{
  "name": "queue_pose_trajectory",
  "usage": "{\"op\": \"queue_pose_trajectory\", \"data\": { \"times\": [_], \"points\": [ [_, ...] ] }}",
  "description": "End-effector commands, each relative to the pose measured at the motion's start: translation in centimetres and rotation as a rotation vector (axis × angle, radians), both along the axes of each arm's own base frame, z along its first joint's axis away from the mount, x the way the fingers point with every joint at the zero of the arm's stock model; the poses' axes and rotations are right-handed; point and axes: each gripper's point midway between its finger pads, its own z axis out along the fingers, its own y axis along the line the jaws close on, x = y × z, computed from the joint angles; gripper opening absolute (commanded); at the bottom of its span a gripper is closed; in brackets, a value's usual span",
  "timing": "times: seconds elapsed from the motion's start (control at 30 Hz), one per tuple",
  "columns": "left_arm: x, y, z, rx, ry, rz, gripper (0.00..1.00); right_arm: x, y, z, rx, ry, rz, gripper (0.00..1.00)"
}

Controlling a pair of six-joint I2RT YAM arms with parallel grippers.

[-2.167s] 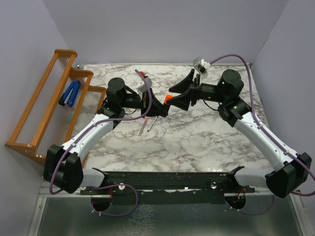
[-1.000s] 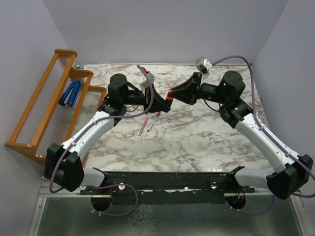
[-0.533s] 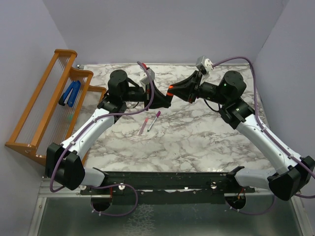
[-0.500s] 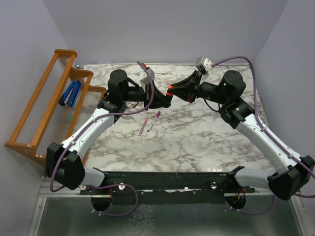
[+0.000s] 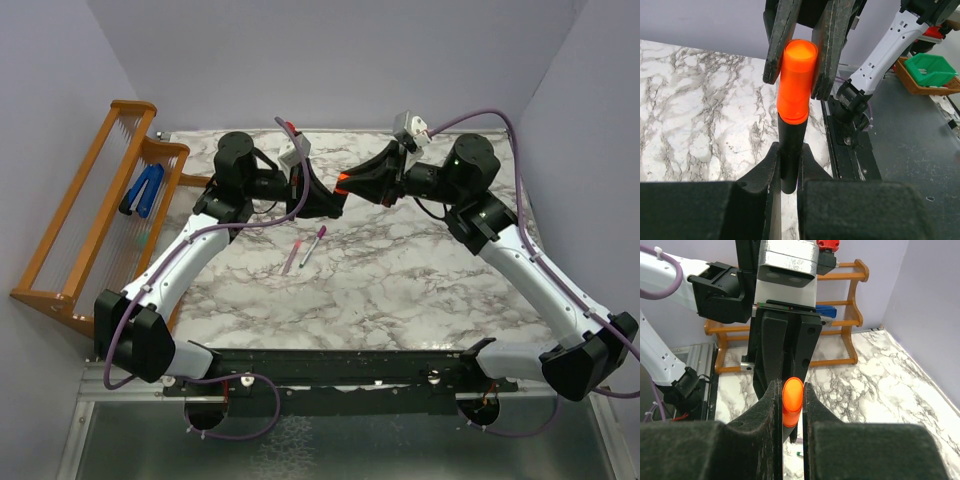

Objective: Insert the pens into the pen caps

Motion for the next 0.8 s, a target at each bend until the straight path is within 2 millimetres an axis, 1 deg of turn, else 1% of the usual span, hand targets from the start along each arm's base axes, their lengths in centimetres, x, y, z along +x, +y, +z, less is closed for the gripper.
{"op": "queue_pose_trajectory", "data": {
  "times": [0.0,0.17,0.33,0.77],
  "points": [
    [-0.5,0.8,10.2,-0.172,-0.31,0.055,0.0,-5.9,0.1,-14.3,-0.303,0.481,0.241,0.01],
    [-0.3,0.7,11.4,-0.18,-0.334,0.041,0.0,-6.3,0.0,-15.3,-0.313,0.506,0.25,0.01],
    [-0.3,0.5,12.1,-0.177,-0.341,0.0,0.0,-6.5,-0.2,-15.7,-0.323,0.514,0.258,0.01],
    [-1.8,0.8,13.6,-0.168,-0.362,-0.091,0.0,-7.5,-0.1,-17.3,-0.365,0.551,0.294,0.01]
  ]
}}
